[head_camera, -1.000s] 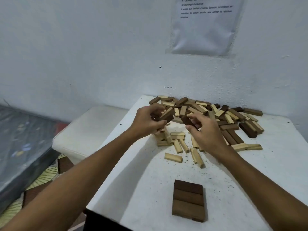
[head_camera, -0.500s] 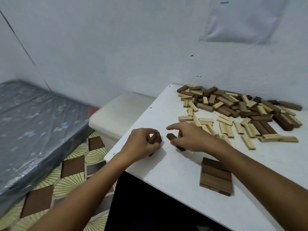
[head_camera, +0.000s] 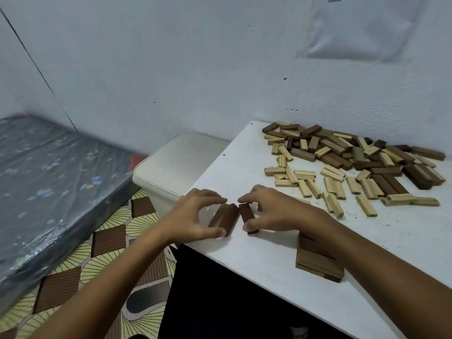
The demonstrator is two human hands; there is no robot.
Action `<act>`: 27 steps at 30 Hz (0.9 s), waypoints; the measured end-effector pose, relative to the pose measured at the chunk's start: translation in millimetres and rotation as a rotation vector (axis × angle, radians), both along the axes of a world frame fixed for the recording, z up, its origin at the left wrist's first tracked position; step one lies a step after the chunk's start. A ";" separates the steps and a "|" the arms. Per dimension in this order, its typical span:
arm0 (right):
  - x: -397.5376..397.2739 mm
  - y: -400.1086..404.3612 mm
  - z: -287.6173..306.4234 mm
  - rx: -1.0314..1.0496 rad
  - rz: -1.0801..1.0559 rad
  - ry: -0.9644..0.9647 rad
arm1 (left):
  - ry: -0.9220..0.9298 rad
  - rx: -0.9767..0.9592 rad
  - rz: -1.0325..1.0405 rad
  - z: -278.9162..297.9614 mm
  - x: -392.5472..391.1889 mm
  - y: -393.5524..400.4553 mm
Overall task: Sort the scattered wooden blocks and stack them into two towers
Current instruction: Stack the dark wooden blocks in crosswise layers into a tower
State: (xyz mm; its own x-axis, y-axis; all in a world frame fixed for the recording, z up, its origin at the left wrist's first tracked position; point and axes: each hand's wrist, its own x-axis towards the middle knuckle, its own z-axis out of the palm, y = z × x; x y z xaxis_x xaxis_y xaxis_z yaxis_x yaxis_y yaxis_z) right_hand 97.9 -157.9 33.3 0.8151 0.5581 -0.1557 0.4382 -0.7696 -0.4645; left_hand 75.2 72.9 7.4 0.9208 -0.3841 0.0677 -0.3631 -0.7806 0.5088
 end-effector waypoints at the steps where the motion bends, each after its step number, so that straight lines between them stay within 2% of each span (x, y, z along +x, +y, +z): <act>1: -1.7 0.2 0.6 -0.022 0.039 -0.010 | 0.018 0.020 -0.068 2.1 2.3 4.0; 5: -4.0 10.0 -10.0 -0.007 0.100 -0.102 | 0.021 -0.025 -0.142 -1.6 12.0 5.8; 10: -1.2 18.4 -18.2 0.025 0.052 -0.173 | -0.045 -0.096 -0.097 -10.0 8.5 3.7; 19: 20.9 10.1 4.9 -0.042 0.061 0.081 | -0.102 -0.125 -0.020 -17.5 -0.3 -4.5; 23: 23.1 -1.6 11.2 -0.115 0.083 0.079 | -0.025 -0.178 -0.005 -18.8 -1.7 -7.7; 27: 19.0 0.1 3.7 -0.048 0.069 0.058 | 0.006 -0.226 0.029 -21.6 -1.5 -9.4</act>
State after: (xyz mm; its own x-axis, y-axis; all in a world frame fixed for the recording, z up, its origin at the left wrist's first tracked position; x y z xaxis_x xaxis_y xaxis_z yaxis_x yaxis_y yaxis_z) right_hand 117.0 -157.8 37.0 0.7641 0.6030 -0.2291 0.4641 -0.7606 -0.4541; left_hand 73.7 63.5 -14.1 0.9320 -0.3329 0.1433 -0.3382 -0.6565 0.6743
